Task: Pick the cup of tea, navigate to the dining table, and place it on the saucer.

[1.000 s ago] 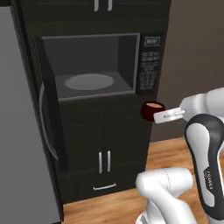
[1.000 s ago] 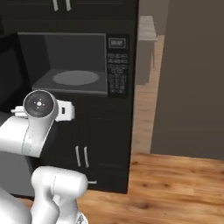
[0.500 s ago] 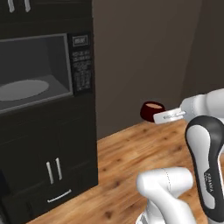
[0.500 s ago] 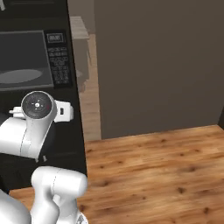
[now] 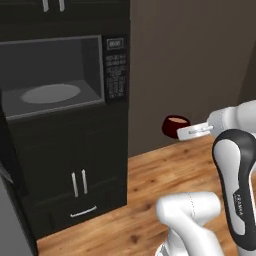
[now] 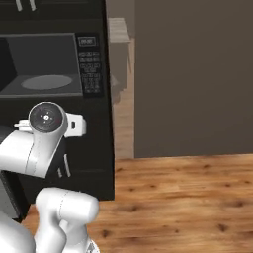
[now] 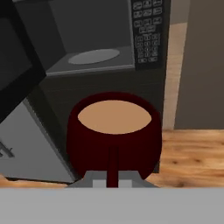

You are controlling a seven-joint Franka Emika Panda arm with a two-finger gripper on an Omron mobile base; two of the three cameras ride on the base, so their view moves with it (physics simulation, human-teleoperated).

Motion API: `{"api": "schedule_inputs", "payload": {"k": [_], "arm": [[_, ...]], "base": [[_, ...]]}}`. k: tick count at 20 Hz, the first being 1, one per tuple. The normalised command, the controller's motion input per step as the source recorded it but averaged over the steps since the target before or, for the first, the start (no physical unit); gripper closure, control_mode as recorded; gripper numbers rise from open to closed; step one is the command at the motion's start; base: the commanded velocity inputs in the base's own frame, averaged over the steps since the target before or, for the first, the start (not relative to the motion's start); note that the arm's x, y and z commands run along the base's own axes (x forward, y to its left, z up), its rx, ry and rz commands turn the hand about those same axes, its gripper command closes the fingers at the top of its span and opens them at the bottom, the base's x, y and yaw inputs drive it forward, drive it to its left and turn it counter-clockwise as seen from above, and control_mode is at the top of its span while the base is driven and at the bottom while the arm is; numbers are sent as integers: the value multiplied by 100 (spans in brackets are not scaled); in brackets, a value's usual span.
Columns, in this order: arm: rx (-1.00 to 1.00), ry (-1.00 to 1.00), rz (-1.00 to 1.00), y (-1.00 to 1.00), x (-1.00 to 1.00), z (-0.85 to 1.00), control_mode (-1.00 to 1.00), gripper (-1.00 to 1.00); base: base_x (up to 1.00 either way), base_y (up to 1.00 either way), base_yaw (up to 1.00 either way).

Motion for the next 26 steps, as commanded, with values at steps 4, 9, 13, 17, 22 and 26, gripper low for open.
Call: {"api": "schedule_inputs", "payload": {"k": [4, 9, 13, 17, 22, 26], "arm": [[0, 0, 0, 0, 0, 0, 100, 100], [0, 0, 0, 0, 0, 0, 100, 100], [0, 0, 0, 0, 0, 0, 100, 100], [0, 0, 0, 0, 0, 0, 100, 100], [0, 0, 0, 0, 0, 0, 100, 100], [0, 0, 0, 0, 0, 0, 100, 100]], "base": [[-51, -51, -10], [-38, -21, -58], [-4, 1, -91], [0, 4, -95], [0, 4, -95], [0, 4, -95]]}}
